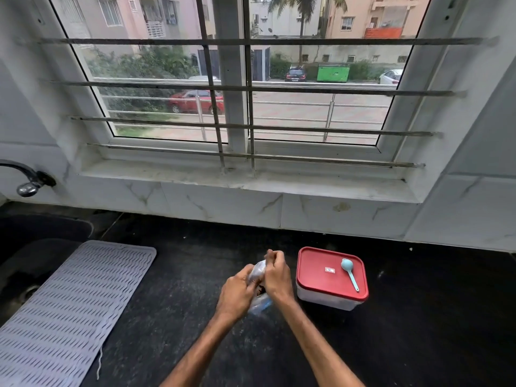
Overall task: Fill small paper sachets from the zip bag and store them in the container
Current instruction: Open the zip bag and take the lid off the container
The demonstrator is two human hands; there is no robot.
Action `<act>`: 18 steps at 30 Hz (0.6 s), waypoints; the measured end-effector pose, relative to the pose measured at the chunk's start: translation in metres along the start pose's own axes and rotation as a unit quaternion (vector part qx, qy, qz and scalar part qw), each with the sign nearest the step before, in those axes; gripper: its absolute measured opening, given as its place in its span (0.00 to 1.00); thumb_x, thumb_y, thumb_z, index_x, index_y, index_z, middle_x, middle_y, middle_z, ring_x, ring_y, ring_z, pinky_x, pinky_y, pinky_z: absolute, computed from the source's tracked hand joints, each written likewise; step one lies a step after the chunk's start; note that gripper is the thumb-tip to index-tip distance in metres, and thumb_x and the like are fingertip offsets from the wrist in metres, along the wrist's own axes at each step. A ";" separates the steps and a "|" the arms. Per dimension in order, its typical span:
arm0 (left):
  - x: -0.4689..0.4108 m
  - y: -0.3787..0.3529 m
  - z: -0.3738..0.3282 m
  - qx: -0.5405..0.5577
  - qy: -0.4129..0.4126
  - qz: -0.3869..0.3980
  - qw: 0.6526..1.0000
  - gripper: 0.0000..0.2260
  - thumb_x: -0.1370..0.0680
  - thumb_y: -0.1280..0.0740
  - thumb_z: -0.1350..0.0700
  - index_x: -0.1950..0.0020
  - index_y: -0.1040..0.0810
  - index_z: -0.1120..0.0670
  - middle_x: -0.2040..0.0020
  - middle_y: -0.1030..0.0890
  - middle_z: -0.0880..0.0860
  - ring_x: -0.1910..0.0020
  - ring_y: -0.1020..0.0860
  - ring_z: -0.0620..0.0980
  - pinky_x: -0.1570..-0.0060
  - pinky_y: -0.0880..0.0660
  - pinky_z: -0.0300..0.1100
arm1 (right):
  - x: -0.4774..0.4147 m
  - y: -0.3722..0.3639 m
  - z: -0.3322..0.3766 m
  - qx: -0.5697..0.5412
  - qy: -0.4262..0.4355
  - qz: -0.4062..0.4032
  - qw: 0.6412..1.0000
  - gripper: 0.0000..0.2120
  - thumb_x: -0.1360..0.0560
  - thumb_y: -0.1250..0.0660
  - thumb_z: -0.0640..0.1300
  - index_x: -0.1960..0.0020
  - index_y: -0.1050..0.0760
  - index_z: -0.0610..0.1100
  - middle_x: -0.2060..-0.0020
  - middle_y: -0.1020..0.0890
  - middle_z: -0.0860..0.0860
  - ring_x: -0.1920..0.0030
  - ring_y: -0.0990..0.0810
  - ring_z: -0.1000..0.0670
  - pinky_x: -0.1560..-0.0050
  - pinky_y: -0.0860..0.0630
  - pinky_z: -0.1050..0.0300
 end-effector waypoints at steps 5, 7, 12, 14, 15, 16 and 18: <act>-0.011 0.012 0.026 0.040 0.136 -0.080 0.987 0.09 0.19 0.40 0.60 0.55 0.21 0.56 0.59 0.20 0.52 0.59 0.23 0.52 0.61 0.32 0.42 | 0.011 -0.011 -0.006 0.216 0.178 0.121 0.952 0.19 0.26 0.33 0.57 0.41 0.32 0.49 0.48 0.23 0.52 0.49 0.23 0.50 0.50 0.24 0.52; -0.011 0.007 0.030 0.207 0.187 -0.087 0.956 0.09 0.20 0.41 0.66 0.55 0.22 0.61 0.60 0.20 0.58 0.64 0.24 0.51 0.68 0.28 0.40 | 0.010 -0.009 -0.011 0.304 0.215 0.110 0.921 0.15 0.25 0.32 0.46 0.40 0.29 0.48 0.45 0.25 0.50 0.45 0.24 0.48 0.48 0.25 0.52; 0.002 -0.004 0.023 0.280 0.145 -0.093 0.944 0.08 0.19 0.40 0.63 0.57 0.25 0.59 0.63 0.21 0.53 0.64 0.24 0.50 0.68 0.27 0.40 | 0.001 0.003 -0.008 0.182 0.075 0.064 0.978 0.07 0.24 0.38 0.43 0.55 0.22 0.48 0.61 0.17 0.51 0.59 0.19 0.50 0.59 0.26 0.55; 0.010 -0.002 0.015 0.182 0.056 -0.078 0.979 0.07 0.20 0.38 0.56 0.56 0.26 0.55 0.64 0.20 0.49 0.65 0.23 0.47 0.64 0.27 0.45 | -0.007 0.002 -0.010 0.058 -0.016 0.058 0.996 0.14 0.24 0.40 0.39 0.66 0.23 0.46 0.69 0.20 0.51 0.65 0.23 0.49 0.58 0.25 0.49; 0.014 -0.001 0.012 0.144 0.020 -0.064 0.987 0.08 0.20 0.38 0.51 0.56 0.26 0.53 0.64 0.20 0.48 0.66 0.23 0.43 0.64 0.27 0.45 | -0.008 0.000 -0.010 0.002 -0.043 0.058 0.997 0.16 0.25 0.41 0.36 0.70 0.25 0.46 0.71 0.22 0.51 0.66 0.24 0.49 0.57 0.25 0.46; 0.016 -0.001 0.011 0.122 0.001 -0.051 0.991 0.12 0.22 0.39 0.44 0.56 0.27 0.51 0.65 0.20 0.48 0.67 0.23 0.41 0.66 0.27 0.43 | -0.008 -0.001 -0.009 -0.022 -0.050 0.056 0.997 0.16 0.26 0.42 0.35 0.70 0.25 0.46 0.71 0.21 0.51 0.65 0.24 0.49 0.56 0.24 0.46; 0.015 0.002 0.014 0.081 0.005 -0.037 0.996 0.18 0.26 0.39 0.35 0.58 0.26 0.50 0.66 0.20 0.48 0.68 0.23 0.41 0.68 0.28 0.41 | -0.003 -0.001 -0.001 0.015 -0.007 0.053 0.998 0.13 0.25 0.43 0.38 0.64 0.23 0.46 0.65 0.19 0.50 0.60 0.22 0.49 0.53 0.25 0.48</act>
Point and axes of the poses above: each hand's wrist, its own x-axis away from the middle knuckle, its own y-axis out of the back of the hand, z = x × y, the point moved 6 cm from there along -x, towards the middle knuckle
